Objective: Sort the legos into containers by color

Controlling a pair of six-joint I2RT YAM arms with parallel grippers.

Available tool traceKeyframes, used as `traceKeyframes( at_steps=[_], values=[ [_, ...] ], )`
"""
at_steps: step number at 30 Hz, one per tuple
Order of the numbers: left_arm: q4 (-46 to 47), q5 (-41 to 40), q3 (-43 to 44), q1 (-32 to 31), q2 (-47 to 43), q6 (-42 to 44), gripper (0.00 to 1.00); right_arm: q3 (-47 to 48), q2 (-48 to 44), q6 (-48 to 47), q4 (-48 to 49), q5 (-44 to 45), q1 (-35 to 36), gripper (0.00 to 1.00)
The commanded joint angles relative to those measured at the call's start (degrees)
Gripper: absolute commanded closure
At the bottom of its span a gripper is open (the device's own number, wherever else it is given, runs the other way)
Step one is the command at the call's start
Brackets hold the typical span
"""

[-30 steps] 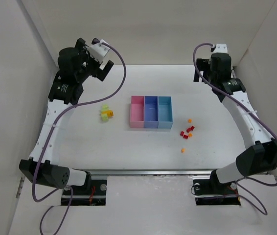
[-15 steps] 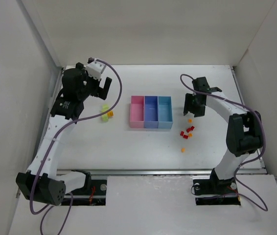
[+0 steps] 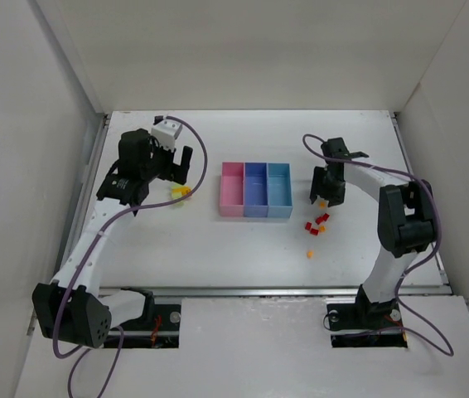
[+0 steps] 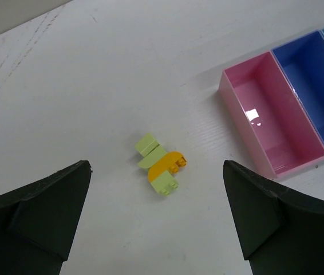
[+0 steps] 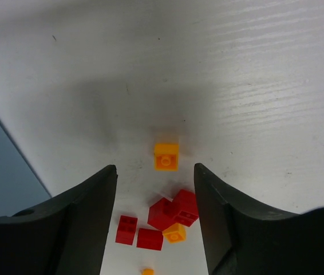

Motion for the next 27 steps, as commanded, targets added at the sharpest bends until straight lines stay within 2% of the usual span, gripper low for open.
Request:
traceKeyframes(
  at_steps=[1, 4, 8, 14, 17, 20, 21, 22, 25, 27],
  values=[
    [3.6, 1.6, -0.6, -0.2, -1.3, -1.7, 0.00, -1.0, 1.5, 0.8, 1.6, 0.6, -0.4, 0.40],
    [3.6, 1.6, -0.6, -0.2, -1.3, -1.7, 0.00, -1.0, 1.6, 0.8, 1.6, 0.0, -0.4, 0.44],
    [3.6, 0.5, -0.1, -0.2, -1.3, -1.7, 0.00, -2.1, 1.0, 0.8, 2.7, 0.0, -0.4, 0.56],
    [3.6, -0.6, -0.1, -0.2, -1.3, -1.2, 0.00, -2.7, 1.7, 0.3, 3.8, 0.6, -0.4, 0.56],
    [3.6, -0.6, -0.1, -0.2, -1.3, -1.2, 0.00, -2.1, 2.3, -0.9, 3.8, 1.2, -0.4, 0.68],
    [4.1, -0.6, -0.1, -0.2, -1.8, -1.2, 0.00, -2.1, 1.7, -0.9, 3.8, 1.9, -0.4, 0.87],
    [4.1, -0.6, -0.1, -0.2, -1.8, -1.2, 0.00, -1.6, 1.7, -1.6, 3.8, 1.9, -0.4, 0.96],
    [4.1, -0.6, -0.1, -0.2, -1.8, -1.2, 0.00, -1.6, 1.0, -1.6, 3.8, 2.4, -0.4, 1.00],
    [4.1, -0.6, -0.7, -0.2, -1.8, -0.6, 0.00, 0.6, -1.0, -4.4, 2.9, 2.4, -0.4, 1.00],
    [4.1, -0.6, -1.2, -0.2, -2.3, 0.6, 0.00, 5.3, -3.9, -5.5, 0.5, 2.4, 0.3, 1.00]
  ],
)
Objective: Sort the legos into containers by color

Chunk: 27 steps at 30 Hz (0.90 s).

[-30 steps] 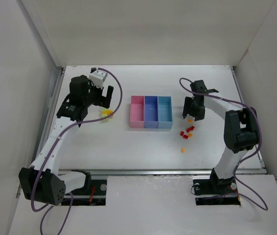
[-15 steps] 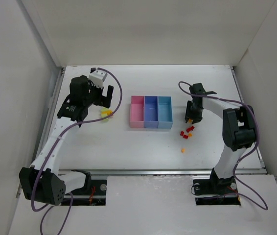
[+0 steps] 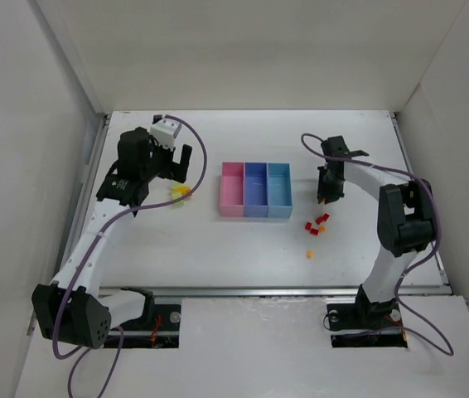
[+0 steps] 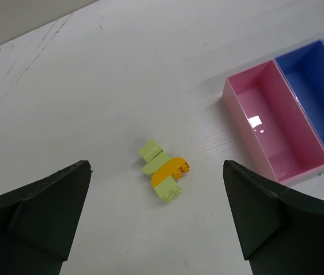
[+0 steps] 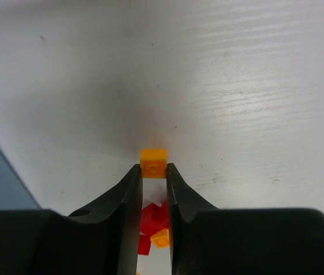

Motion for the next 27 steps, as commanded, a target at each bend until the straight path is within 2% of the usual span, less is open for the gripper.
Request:
traceKeyframes(
  at_steps=[1, 4, 7, 13, 15, 17, 20, 21, 22, 25, 27],
  values=[
    [2.4, 0.5, -0.8, -0.2, -2.2, 1.8, 0.00, 7.8, -6.7, -2.5, -2.2, 1.2, 1.1, 1.00],
    [2.9, 1.4, -1.3, -0.2, -2.2, 6.4, 0.00, 13.8, -12.1, -3.0, -1.4, 1.8, 5.8, 1.00],
    [4.5, 0.8, -1.9, -0.2, -2.2, 7.1, 0.00, 14.6, -13.4, -6.1, 2.2, -1.1, 9.8, 1.00],
    [5.1, -0.4, -2.5, -0.2, -2.2, 7.1, 0.00, 18.8, -6.9, -9.9, -1.2, -3.7, 14.3, 1.00],
    [5.1, -0.9, -2.5, -0.2, -2.8, 6.5, 0.00, 19.3, -6.2, -11.2, -1.2, -3.7, 15.8, 0.94],
    [5.6, -0.9, -3.0, -0.2, -2.8, 6.5, 0.00, 19.9, -5.7, -11.2, -1.2, -4.5, 16.3, 0.93],
    [5.6, -0.4, -3.5, -0.2, -2.8, 6.0, 0.00, 19.9, -4.0, -11.7, -2.7, -3.1, 16.3, 0.79],
    [5.6, -0.4, -3.5, -0.2, -2.8, 5.5, 0.00, 19.9, -4.0, -12.2, -2.7, -3.1, 16.3, 0.72],
    [5.6, -0.4, -3.5, -0.2, -2.8, 5.5, 0.00, 19.9, -4.0, -12.8, -2.7, -4.7, 16.3, 0.60],
    [5.6, -0.4, -3.5, -0.2, -2.8, 5.5, 0.00, 19.9, -4.0, -12.8, -2.2, -7.9, 16.3, 0.42],
    [5.6, -0.4, -3.5, -0.2, -2.8, 5.5, 0.00, 19.9, -4.0, -12.8, -2.2, -8.4, 16.3, 0.37]
  ],
)
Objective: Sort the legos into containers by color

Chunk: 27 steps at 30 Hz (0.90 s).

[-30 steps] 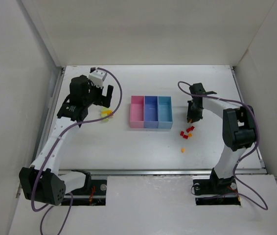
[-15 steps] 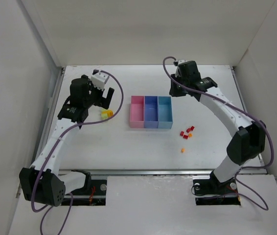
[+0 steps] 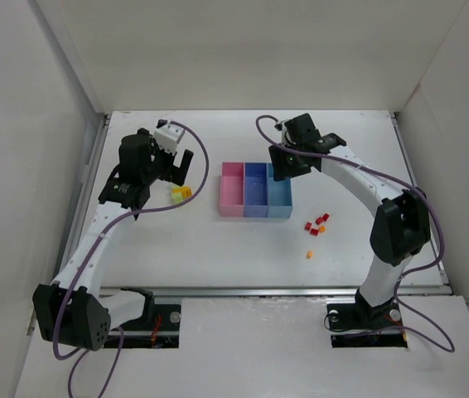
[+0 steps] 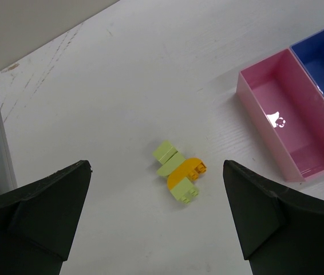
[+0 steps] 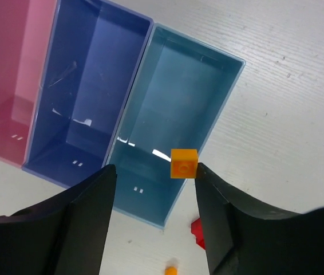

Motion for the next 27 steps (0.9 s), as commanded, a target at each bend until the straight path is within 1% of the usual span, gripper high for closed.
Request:
traceKeyframes(
  at_steps=[1, 7, 14, 15, 17, 18, 19, 21, 23, 24, 26, 27],
  values=[
    [2.1, 0.1, -0.3, -0.2, -1.9, -0.7, 0.00, 1.7, -1.3, -1.0, 0.6, -2.5, 0.3, 0.37],
    [2.1, 0.1, -0.3, -0.2, -1.9, -0.7, 0.00, 1.7, -1.9, -1.0, 0.6, -3.6, 0.3, 0.33],
    [2.1, 0.1, -0.3, -0.2, -1.9, -0.7, 0.00, 2.2, -0.8, -2.1, -0.6, -5.1, 0.8, 0.23],
    [2.1, 0.1, -0.3, -0.2, -1.9, -0.7, 0.00, 2.2, -0.3, -2.1, -1.1, -5.1, 0.8, 0.23],
    [2.1, 0.1, -0.3, -0.2, -1.9, -0.7, 0.00, 2.7, -0.3, -3.3, -2.4, -6.4, 0.8, 0.19],
    [2.1, 0.1, -0.3, -0.2, -1.9, -0.7, 0.00, 3.3, 0.4, -3.3, -3.0, -7.4, 1.4, 0.15],
    [2.1, 0.6, -0.3, -0.2, -1.9, -0.7, 0.00, 4.2, 1.5, -4.1, -4.0, -7.4, 1.4, 0.13],
    [2.1, 0.6, -0.3, -0.2, -1.9, -0.7, 0.00, 4.2, 2.1, -4.1, -5.3, -5.1, 1.4, 0.13],
    [2.1, 1.1, -0.8, -0.2, -1.9, -0.7, 0.00, 4.2, 3.6, -4.1, -5.3, -5.1, 1.4, 0.13],
    [2.1, 1.1, -0.8, -0.2, -2.4, -0.7, 0.00, 4.8, 3.6, -4.7, -5.3, -7.7, 2.1, 0.13],
    [2.1, 1.1, -0.8, -0.2, -2.4, -0.7, 0.00, 5.4, 4.1, -5.9, -5.8, -8.5, 3.3, 0.13],
    [2.1, 1.1, -0.8, -0.2, -2.4, -0.7, 0.00, 5.4, 4.9, -5.9, -6.4, -3.8, 4.9, 0.13]
  ],
)
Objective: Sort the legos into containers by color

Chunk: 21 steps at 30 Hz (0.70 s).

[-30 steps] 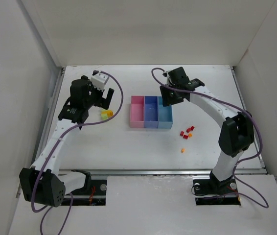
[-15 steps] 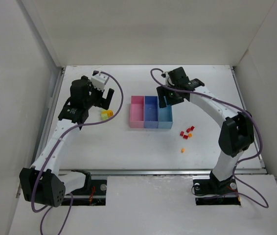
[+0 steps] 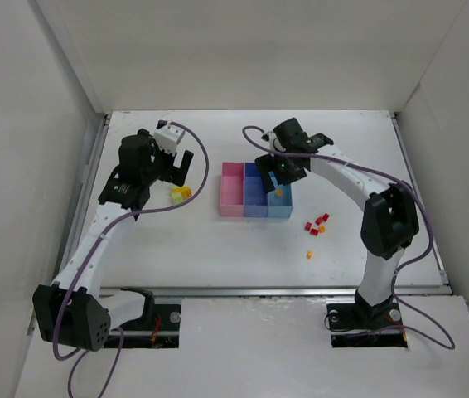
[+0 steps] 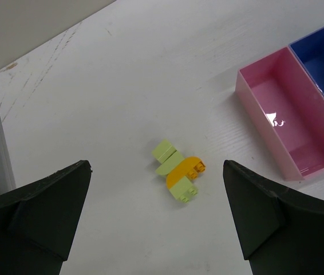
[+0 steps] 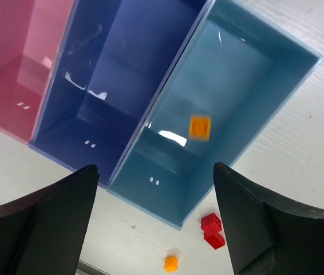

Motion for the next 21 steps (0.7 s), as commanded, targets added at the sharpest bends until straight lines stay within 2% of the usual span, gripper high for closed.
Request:
traceKeyframes(
  at_steps=[1, 2, 5, 11, 17, 18, 21],
  values=[
    [2.0, 1.0, -0.4, -0.2, -2.3, -0.7, 0.00, 4.2, 1.6, -1.9, -2.8, 3.8, 3.2, 0.12],
    [2.0, 1.0, -0.4, -0.2, -2.3, -0.7, 0.00, 4.8, 3.5, -1.9, -3.7, 3.8, 3.2, 0.12],
    [2.0, 1.0, -0.4, -0.2, -2.3, -0.7, 0.00, 4.3, 4.6, -1.1, -3.4, -3.5, 2.6, 0.12],
    [2.0, 0.4, -0.4, -0.2, -2.3, -0.7, 0.00, 4.3, -1.2, 2.9, 1.0, -3.6, 1.4, 0.12],
    [2.5, -0.8, -1.0, -0.2, -3.3, -0.7, 0.00, -0.1, -15.0, 11.5, 4.1, 1.6, -2.3, 0.12],
    [3.1, -0.8, -1.6, -0.2, -3.3, -0.7, 0.00, -3.2, -17.1, 13.7, 4.7, 6.1, -3.6, 0.12],
    [7.3, -7.8, -3.0, -0.2, -3.3, -7.9, 0.00, -8.6, -22.8, 23.6, 1.5, 12.6, -8.7, 0.18]
  ],
)
